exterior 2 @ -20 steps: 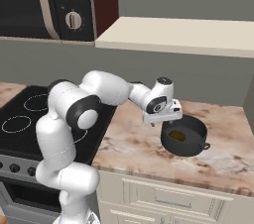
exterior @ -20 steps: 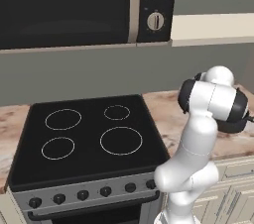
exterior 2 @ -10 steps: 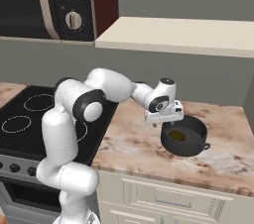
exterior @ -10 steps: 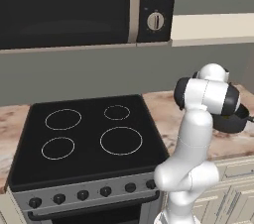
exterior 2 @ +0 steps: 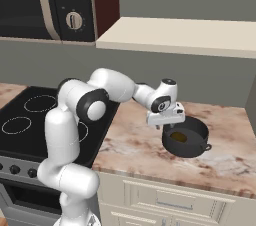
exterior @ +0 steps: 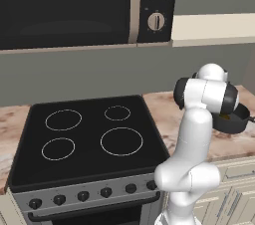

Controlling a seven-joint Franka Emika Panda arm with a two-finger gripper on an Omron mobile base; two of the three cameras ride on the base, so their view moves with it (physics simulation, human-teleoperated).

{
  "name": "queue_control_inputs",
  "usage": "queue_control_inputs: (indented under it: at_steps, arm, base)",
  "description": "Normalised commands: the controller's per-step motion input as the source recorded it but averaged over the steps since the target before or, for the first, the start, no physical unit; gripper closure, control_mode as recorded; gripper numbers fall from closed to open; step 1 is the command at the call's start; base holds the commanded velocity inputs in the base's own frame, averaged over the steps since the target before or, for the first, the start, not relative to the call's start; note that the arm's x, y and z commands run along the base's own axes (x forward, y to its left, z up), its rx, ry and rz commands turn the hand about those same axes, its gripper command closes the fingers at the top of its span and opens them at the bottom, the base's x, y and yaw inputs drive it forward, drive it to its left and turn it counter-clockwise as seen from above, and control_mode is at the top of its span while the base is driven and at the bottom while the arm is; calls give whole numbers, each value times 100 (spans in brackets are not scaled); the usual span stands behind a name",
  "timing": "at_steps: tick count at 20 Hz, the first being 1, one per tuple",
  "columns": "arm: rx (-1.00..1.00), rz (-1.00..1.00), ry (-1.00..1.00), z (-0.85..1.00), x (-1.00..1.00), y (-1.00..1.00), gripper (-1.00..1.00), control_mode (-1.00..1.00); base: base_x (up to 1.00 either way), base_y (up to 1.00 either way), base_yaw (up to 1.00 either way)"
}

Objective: Turn on the sink faucet. Then move the avocado from the counter to the sink. Turn off the sink. Move the vegetable from the sink to the pot next to the stove. Finally move the pot to the front left burner.

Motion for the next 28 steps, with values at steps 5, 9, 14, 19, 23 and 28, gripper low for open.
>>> queue_control_inputs:
  at_steps: [5, 9, 14, 19, 23, 28]
  arm:
    - [-1, 0, -1, -8, -5, 0, 100, -100]
    - [0, 0, -13, 7, -41, 0, 100, -100]
    - [-1, 6, -17, 26, -54, 17, 100, -100]
    - [-8, 14, -7, 20, -49, 73, 100, -100]
    - [-11, 20, -1, 32, -31, 99, 100, -100]
    - [-13, 21, 0, 44, -31, 100, 100, -100]
  base:
    - [0, 0, 0]
    - [0, 0, 0]
    - [0, 0, 0]
    - [0, 0, 0]
    - [0, 0, 0]
    - [0, 0, 0]
